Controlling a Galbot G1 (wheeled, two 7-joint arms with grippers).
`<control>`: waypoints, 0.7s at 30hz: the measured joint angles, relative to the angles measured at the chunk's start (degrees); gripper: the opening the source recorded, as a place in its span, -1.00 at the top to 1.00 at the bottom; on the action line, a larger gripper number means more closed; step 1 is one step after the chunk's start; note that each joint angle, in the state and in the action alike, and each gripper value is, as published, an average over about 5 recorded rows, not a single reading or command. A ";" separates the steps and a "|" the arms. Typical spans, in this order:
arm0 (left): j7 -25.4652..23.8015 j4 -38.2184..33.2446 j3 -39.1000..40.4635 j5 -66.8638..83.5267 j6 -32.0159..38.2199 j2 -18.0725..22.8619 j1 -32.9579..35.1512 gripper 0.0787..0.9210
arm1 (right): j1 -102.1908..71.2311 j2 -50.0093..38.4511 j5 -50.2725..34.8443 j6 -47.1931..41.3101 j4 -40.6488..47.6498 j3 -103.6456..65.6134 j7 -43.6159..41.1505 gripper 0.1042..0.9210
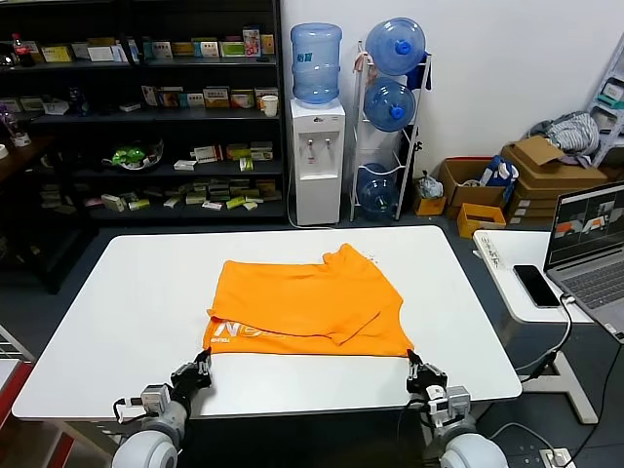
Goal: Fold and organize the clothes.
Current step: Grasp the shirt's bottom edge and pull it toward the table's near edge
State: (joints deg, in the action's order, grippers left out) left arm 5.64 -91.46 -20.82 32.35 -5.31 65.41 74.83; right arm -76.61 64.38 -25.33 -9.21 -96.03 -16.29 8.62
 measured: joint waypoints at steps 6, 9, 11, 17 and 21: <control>1.13 -2.88 -0.79 1.63 -0.38 -0.92 1.30 0.97 | -3.19 -2.04 -2.01 0.11 -3.29 -1.05 0.65 0.95; 2.32 -5.99 -1.43 3.16 -1.08 -1.91 3.28 0.97 | -6.28 -3.74 -2.63 0.22 -6.04 -1.96 1.07 0.95; 3.35 -8.48 -1.98 4.27 -1.62 -2.69 5.42 0.97 | -8.76 -4.91 -2.87 0.19 -8.08 -2.66 1.38 0.95; 6.72 -16.01 -3.49 6.13 -2.85 -3.82 13.82 0.97 | -15.76 -7.10 -2.92 -0.77 -13.68 -4.57 2.17 0.95; 7.95 -18.77 -3.63 6.32 -3.39 -4.08 17.79 0.90 | -17.29 -7.90 -2.83 -1.94 -15.66 -5.13 2.23 0.85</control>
State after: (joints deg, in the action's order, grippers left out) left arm 13.60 -110.23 -24.45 38.68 -8.70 61.33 92.62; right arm -93.89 56.47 -28.17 -11.15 -111.69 -21.42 10.85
